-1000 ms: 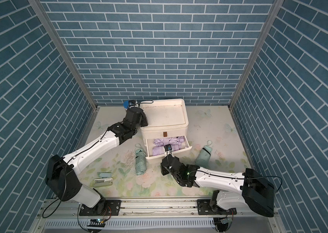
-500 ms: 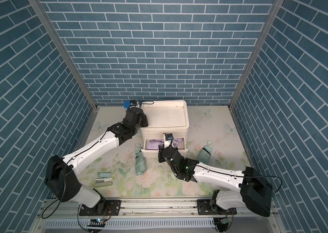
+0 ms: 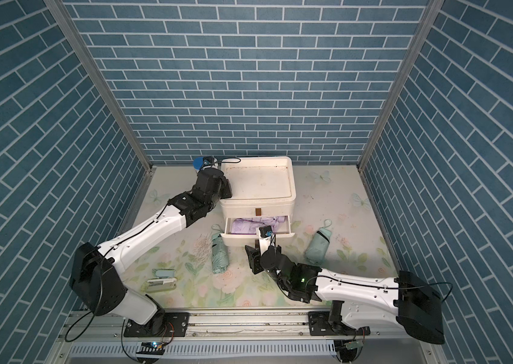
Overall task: Place the umbrella in the drawer by color
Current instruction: Close the drawer in the storage box.
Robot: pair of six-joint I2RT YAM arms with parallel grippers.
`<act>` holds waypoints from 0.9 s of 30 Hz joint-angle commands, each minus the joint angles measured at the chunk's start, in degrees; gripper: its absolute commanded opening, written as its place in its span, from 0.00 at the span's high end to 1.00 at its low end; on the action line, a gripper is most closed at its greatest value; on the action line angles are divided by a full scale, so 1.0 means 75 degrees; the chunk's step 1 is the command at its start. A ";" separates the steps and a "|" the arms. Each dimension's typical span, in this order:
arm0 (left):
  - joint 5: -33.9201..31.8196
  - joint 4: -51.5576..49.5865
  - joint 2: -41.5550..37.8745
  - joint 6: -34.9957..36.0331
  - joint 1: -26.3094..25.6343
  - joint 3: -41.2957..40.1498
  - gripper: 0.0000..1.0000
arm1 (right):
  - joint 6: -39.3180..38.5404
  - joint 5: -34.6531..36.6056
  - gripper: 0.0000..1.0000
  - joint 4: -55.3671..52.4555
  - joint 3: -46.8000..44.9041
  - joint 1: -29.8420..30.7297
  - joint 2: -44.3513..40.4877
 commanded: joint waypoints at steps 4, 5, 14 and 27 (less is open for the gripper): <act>0.1037 -0.0372 -0.0085 -0.0373 -0.0331 -0.0529 1.00 | 0.0204 0.0768 0.47 0.0276 0.0269 -0.0213 0.0954; 0.1072 -0.0369 -0.0083 -0.0357 -0.0332 -0.0529 1.00 | 0.0165 0.0917 0.46 0.0413 0.0273 -0.0245 0.1038; 0.1232 -0.0430 0.0019 -0.0375 -0.0333 -0.0507 1.00 | -0.0271 0.0862 0.46 0.1265 0.0478 -0.1097 0.1524; 0.1562 -0.0438 0.0210 -0.0606 -0.0343 -0.0538 1.00 | -0.0772 0.0874 0.46 0.2553 0.0660 -0.1826 0.2829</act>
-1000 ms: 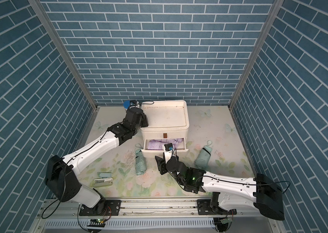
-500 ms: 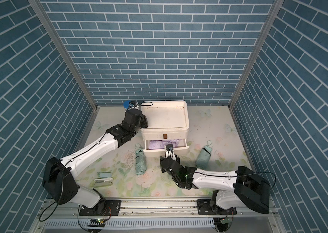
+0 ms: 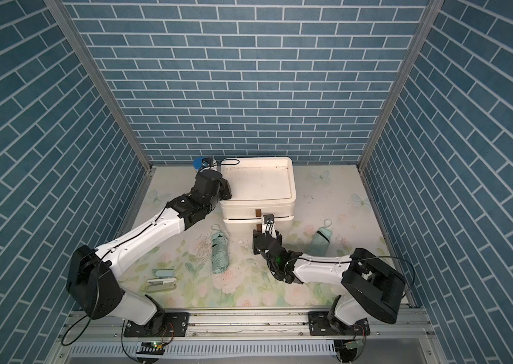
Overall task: Place the umbrella in the drawer by color
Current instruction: Close the drawer in the storage box.
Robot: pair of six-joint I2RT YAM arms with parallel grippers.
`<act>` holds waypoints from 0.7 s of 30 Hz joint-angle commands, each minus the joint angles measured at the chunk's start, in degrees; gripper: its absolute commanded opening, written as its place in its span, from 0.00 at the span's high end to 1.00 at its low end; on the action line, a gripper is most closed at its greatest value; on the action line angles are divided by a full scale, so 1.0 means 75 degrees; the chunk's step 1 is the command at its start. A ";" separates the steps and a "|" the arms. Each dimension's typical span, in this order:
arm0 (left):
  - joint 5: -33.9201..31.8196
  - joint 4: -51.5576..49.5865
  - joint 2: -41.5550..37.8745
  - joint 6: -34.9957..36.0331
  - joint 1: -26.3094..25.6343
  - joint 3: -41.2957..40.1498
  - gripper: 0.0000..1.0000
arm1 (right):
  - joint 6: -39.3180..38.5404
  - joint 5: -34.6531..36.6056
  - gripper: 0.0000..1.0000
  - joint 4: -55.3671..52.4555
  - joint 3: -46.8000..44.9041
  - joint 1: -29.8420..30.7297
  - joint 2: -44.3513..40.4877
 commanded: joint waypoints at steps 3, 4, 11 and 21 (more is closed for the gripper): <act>0.1523 -0.0675 0.0319 -0.0548 -0.0303 -0.0319 1.00 | -0.0549 0.0469 0.46 0.0986 0.0247 -0.0171 0.0210; 0.1526 -0.0680 0.0325 -0.0544 -0.0302 -0.0319 1.00 | -0.0553 0.0550 0.45 0.1055 0.0218 -0.0164 0.0223; 0.1536 -0.0665 0.0316 -0.0564 -0.0302 -0.0365 1.00 | -0.0582 0.0842 0.43 0.1641 -0.0022 -0.0261 0.0519; 0.1090 -0.0755 0.0460 -0.0981 -0.0291 -0.0284 1.00 | -0.0209 -0.0280 0.42 0.3204 -0.1469 -0.0281 -0.0150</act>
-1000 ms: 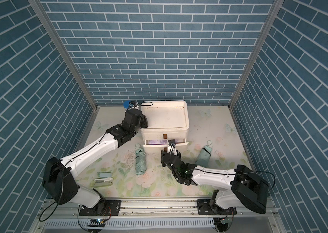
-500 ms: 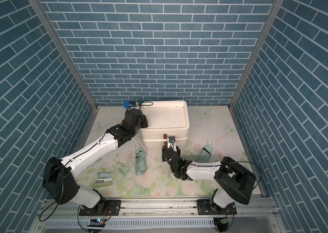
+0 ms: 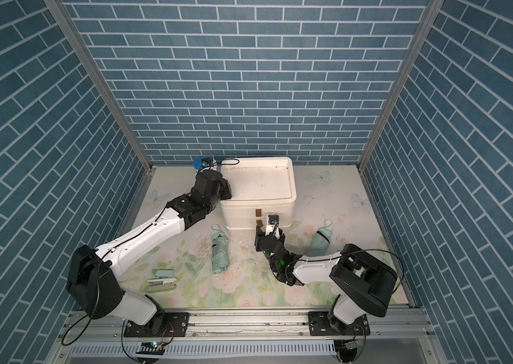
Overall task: Place the umbrella in the drawer by color
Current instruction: Close the drawer in the storage box.
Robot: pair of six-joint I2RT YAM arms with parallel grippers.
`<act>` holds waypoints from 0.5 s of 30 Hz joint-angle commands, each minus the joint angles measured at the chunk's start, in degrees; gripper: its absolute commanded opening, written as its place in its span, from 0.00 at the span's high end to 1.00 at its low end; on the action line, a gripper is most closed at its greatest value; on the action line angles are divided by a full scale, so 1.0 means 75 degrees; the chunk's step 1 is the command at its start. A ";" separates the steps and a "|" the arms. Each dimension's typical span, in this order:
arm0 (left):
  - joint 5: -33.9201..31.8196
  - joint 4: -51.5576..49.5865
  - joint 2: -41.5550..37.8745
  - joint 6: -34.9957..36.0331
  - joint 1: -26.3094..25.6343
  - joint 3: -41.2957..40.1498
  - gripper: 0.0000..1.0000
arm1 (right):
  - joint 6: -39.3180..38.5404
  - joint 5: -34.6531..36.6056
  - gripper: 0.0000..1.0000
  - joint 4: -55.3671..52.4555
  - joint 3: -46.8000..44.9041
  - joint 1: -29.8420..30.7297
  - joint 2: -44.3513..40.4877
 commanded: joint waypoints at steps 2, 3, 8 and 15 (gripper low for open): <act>0.1097 -0.0740 0.0539 -0.1011 -0.0294 -0.0270 1.00 | 0.0390 -0.1304 0.42 0.1016 -0.0794 -0.0170 -0.0521; 0.1118 -0.0727 0.0587 -0.1075 -0.0296 -0.0258 1.00 | 0.0627 -0.1668 0.42 0.1101 -0.0921 -0.0246 -0.0549; 0.0983 -0.0676 0.0583 -0.1314 -0.0294 -0.0405 1.00 | 0.1430 -0.2651 0.44 0.2628 -0.1709 -0.0442 -0.0327; 0.1012 -0.0677 0.0567 -0.1316 -0.0294 -0.0416 1.00 | 0.1824 -0.2932 0.43 0.4346 -0.2001 -0.0709 0.0692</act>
